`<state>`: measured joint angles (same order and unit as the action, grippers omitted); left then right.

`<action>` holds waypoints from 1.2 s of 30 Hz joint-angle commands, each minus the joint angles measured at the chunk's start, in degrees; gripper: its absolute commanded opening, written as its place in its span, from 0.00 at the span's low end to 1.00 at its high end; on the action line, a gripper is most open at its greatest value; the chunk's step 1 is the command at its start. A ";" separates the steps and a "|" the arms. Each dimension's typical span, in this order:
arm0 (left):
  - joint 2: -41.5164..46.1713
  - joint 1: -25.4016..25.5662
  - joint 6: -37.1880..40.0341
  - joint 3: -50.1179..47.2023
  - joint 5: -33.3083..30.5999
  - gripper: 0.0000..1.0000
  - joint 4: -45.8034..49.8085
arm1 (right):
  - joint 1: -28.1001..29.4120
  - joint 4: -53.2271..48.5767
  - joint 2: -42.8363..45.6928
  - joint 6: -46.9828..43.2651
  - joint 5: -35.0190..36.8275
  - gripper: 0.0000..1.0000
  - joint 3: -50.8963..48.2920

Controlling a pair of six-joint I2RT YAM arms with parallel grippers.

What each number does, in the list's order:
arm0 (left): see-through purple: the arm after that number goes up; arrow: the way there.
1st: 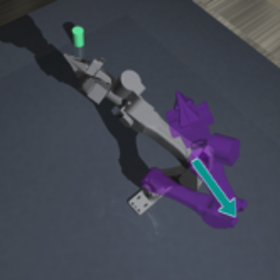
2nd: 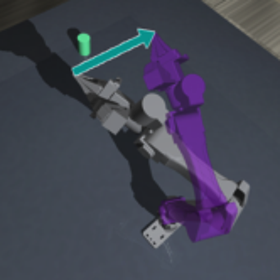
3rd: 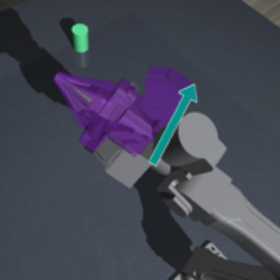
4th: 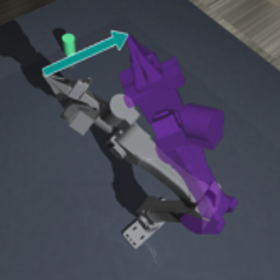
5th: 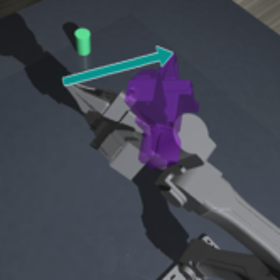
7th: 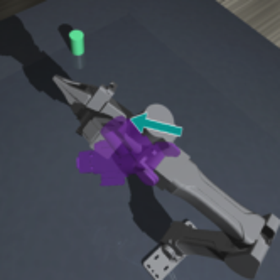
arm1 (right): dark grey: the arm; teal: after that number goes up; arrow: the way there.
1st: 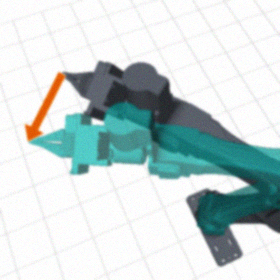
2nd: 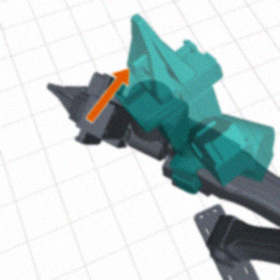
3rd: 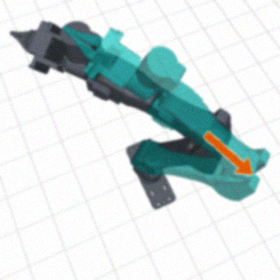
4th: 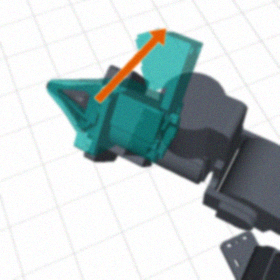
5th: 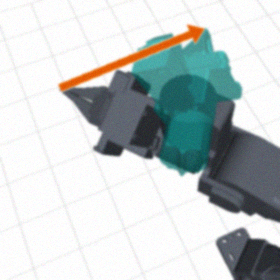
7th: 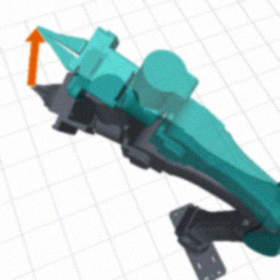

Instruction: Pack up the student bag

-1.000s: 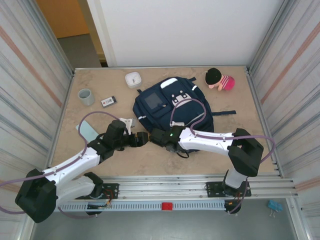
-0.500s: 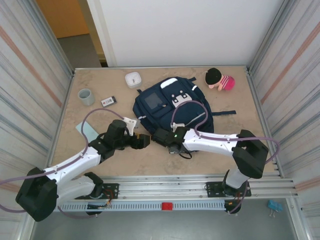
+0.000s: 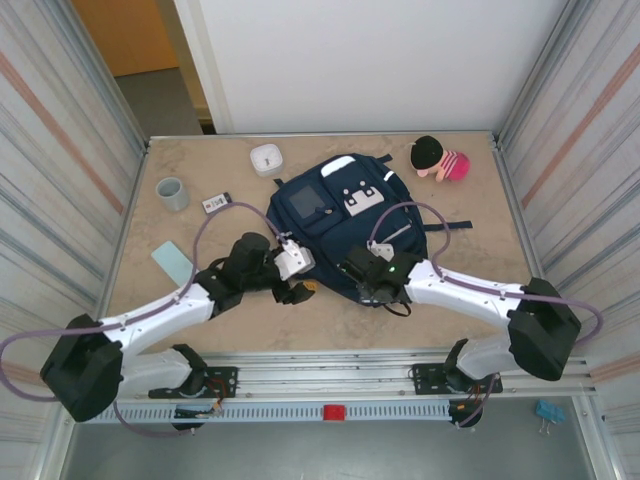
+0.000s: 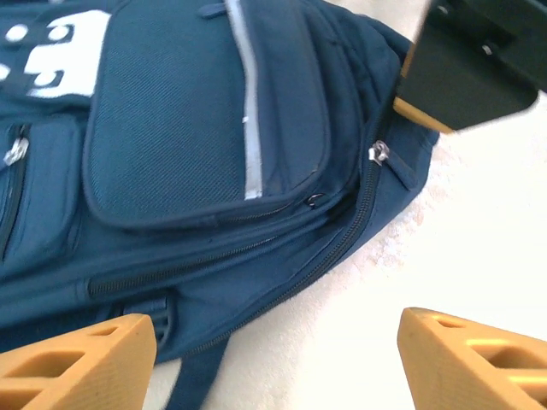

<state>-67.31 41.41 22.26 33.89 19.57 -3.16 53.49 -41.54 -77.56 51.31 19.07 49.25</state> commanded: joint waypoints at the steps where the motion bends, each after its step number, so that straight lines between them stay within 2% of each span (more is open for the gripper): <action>1: -3.89 0.25 16.77 3.15 2.89 0.75 1.88 | -1.81 2.73 2.81 -4.17 -2.36 0.13 -2.36; 5: -10.98 0.33 24.60 6.58 8.25 0.75 1.38 | -3.71 5.68 5.28 -5.75 -4.93 0.14 -5.09; 8: -16.62 0.80 27.43 10.08 9.60 0.76 2.02 | -4.82 7.11 6.80 -6.22 -6.20 0.14 -6.74; 13: -23.24 2.41 27.44 12.61 11.75 0.77 -3.43 | -6.72 8.04 8.53 -6.97 -7.70 0.14 -8.83; 15: -25.50 3.42 27.74 14.07 12.01 0.77 -2.92 | -7.20 8.39 9.25 -7.34 -8.39 0.15 -9.47; 18: -29.18 4.87 27.91 15.38 10.02 0.73 -2.60 | -7.30 8.94 11.36 -7.69 -9.50 0.20 -10.03; 20: -30.52 5.41 27.95 15.18 8.44 0.64 -3.07 | -7.26 9.66 13.89 -7.66 -10.12 0.26 -10.76; 22: -30.66 5.64 26.90 14.27 7.13 0.48 -4.59 | -7.21 11.02 17.42 -7.75 -11.13 0.29 -11.98; 23: -30.28 5.66 26.15 14.04 7.52 0.44 -4.83 | -7.25 11.88 19.07 -7.94 -11.74 0.31 -12.66; 26: -28.49 5.61 23.66 13.49 10.75 0.31 -3.91 | -7.28 15.44 24.88 -8.48 -15.68 0.39 -15.54; 29: -27.54 5.53 20.93 13.35 15.30 0.16 -3.25 | -8.37 20.05 28.88 -8.48 -23.04 0.48 -19.15; 32: -26.68 5.33 17.98 11.63 18.08 0.07 -6.66 | -9.59 24.57 31.22 -6.21 -30.53 0.52 -22.73; 36: -25.48 4.83 15.02 9.81 21.06 0.02 -10.70 | -9.70 26.01 32.89 -3.86 -30.98 0.54 -25.16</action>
<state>-95.53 46.28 40.95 44.77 34.39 -10.46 44.14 -18.79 -46.02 45.43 -8.03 24.95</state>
